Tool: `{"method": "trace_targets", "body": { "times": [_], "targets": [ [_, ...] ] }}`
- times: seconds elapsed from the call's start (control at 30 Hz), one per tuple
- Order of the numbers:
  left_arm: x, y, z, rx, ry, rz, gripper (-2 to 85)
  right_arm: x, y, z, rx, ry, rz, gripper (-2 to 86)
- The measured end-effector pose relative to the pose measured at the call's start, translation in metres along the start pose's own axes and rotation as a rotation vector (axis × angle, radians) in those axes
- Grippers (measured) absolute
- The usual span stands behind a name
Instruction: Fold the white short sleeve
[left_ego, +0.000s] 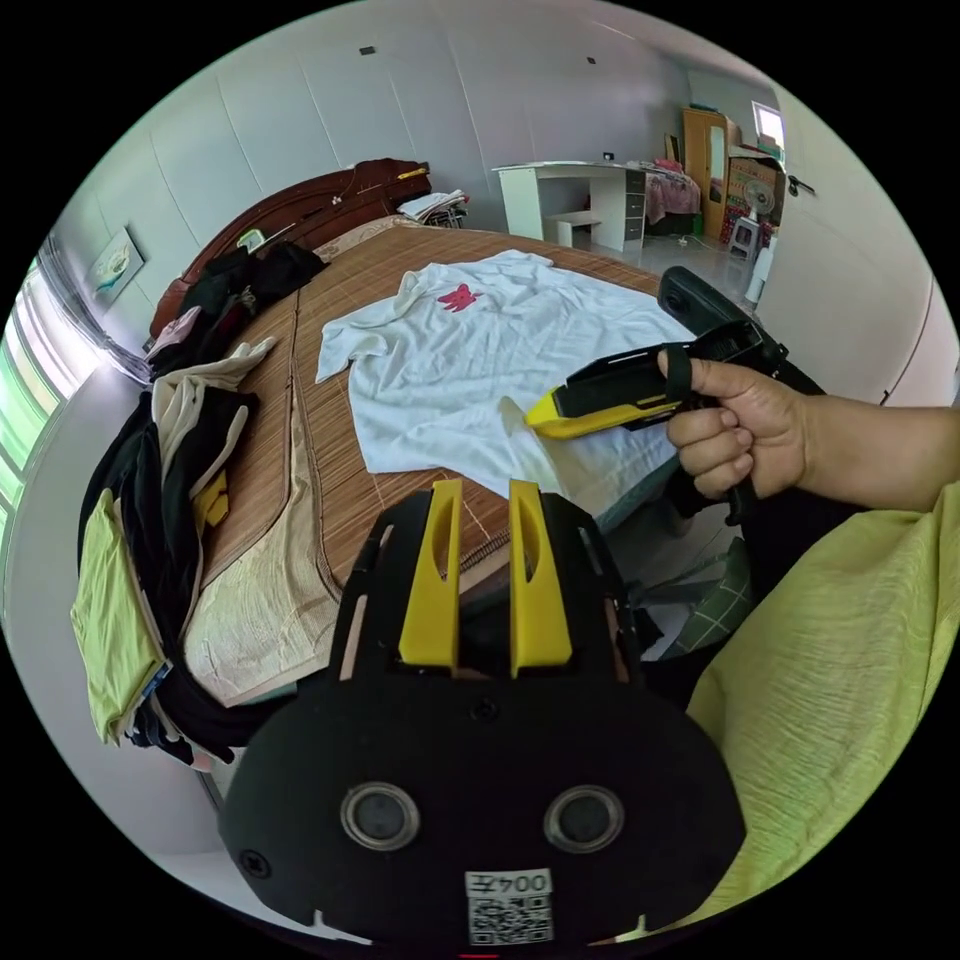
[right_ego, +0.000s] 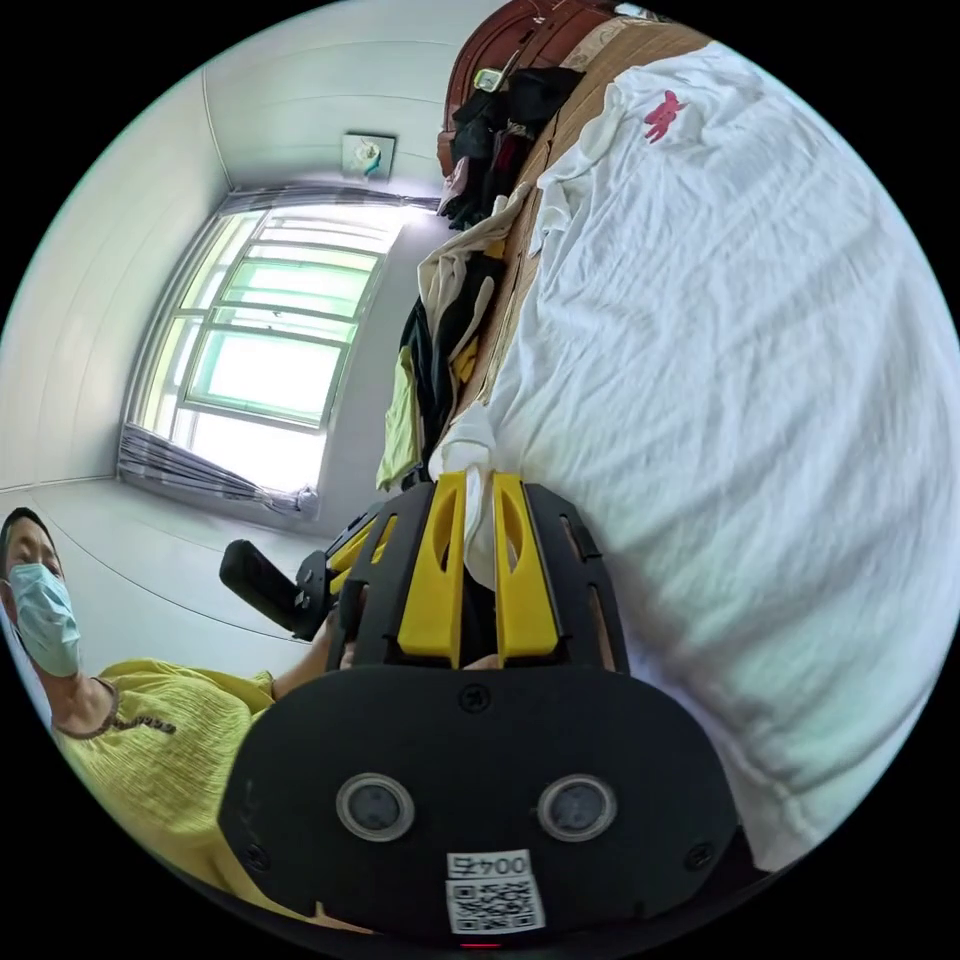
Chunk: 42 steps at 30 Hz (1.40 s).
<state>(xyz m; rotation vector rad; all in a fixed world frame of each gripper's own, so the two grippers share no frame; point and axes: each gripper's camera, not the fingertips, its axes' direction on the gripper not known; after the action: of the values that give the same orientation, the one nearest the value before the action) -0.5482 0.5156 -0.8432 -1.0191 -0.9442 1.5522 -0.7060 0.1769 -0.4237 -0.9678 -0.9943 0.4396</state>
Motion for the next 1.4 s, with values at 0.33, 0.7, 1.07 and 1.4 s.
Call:
{"method": "trace_targets", "body": {
  "times": [0.33, 0.7, 1.07, 1.4],
  "targets": [
    [0.043, -0.074, 0.016, -0.067, -0.069, 0.058, 7.9, 0.042, 0.052, -0.017, 0.052, 0.024, -0.113, 4.6],
    [0.136, -0.145, 0.05, -0.209, -0.329, 0.359, 7.9, 0.066, 0.118, -0.038, 0.123, 0.154, -0.26, -0.3],
    [0.18, -0.176, 0.064, -0.385, -0.46, 0.465, 6.8, 0.099, 0.142, -0.057, 0.224, 0.071, -0.227, -0.7],
    [0.196, -0.215, 0.087, -0.513, -0.458, 0.53, 7.3, 0.086, 0.153, -0.05, 0.223, 0.05, -0.23, -0.7]
  ]
}}
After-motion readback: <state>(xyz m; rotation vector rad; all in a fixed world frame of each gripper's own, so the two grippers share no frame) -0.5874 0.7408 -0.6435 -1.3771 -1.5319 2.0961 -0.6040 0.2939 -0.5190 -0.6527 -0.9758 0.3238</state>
